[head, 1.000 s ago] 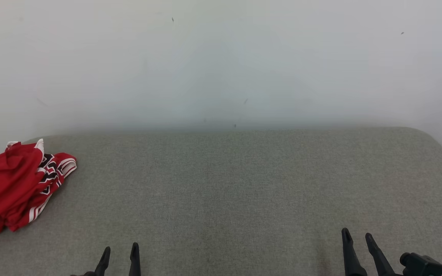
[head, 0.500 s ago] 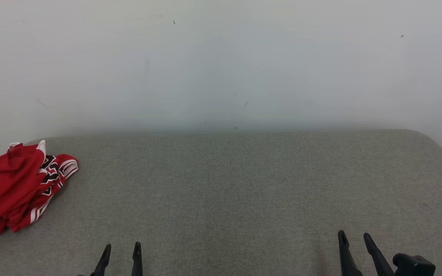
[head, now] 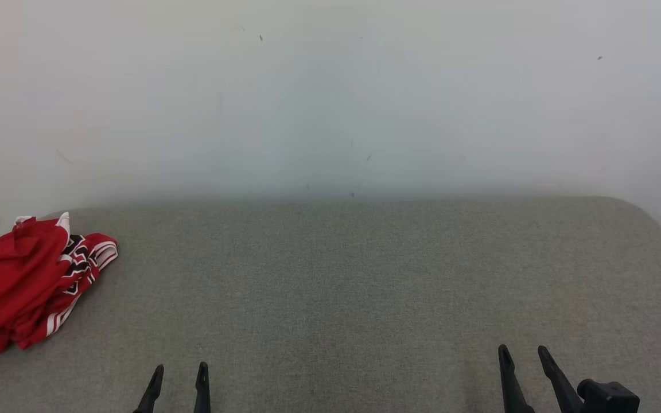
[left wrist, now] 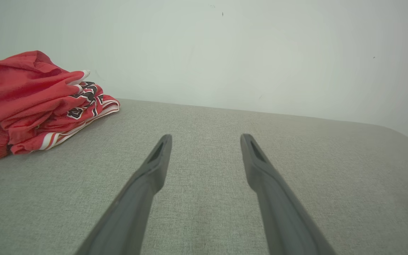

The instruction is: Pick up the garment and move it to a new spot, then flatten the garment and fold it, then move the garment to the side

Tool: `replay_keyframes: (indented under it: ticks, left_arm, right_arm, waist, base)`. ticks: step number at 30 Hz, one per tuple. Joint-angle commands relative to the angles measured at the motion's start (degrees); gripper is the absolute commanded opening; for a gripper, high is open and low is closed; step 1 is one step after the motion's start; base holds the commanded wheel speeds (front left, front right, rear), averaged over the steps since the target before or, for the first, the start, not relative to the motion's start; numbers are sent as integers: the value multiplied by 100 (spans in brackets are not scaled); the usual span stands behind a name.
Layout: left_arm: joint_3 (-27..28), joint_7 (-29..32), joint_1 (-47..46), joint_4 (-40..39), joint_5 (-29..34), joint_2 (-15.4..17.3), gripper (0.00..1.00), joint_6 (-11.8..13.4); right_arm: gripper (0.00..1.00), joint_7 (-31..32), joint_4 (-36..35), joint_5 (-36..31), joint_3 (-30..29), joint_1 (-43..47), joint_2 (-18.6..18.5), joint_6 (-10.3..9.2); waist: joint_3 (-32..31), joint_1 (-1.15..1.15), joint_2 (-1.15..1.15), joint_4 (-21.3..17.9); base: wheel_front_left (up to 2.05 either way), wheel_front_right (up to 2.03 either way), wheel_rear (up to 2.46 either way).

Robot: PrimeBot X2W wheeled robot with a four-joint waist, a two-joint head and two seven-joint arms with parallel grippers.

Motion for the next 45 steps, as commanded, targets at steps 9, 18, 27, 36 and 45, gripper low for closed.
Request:
replay_keyframes:
  ticks: [9, 18, 27, 36, 45]
  left_arm:
    - [91, -127, -8, -21, 75, -46, 100, 37]
    - [78, -129, -35, 82, -303, -63, 100, -80]
    - [43, -129, -103, 159, -336, 2, 100, -132]
    - [24, -129, -47, 152, -312, 6, 100, -149]
    - [-9, -129, -21, 176, -340, -9, 100, -156]
  right_arm:
    - [100, -108, 63, -126, 19, -24, -23, -12]
    - [100, -56, 59, 61, 31, -13, -22, -12]
    - [100, -43, 36, 73, 10, -1, -22, -12]
    - [100, -85, 26, 114, 59, 48, -21, -12]
    - [100, -77, 47, 142, 128, 102, -20, -12]
  waist:
    - [-56, -1, 0, 1]
    - [-52, -1, 0, -14]
    - [-49, -1, 0, -14]
    - [-67, -1, 0, 19]
    - [-84, -1, 0, 198]
  base:
    - [0, 0, 0]
    - [0, 0, 0]
    - [0, 0, 0]
    - [0, 0, 0]
    - [0, 0, 0]
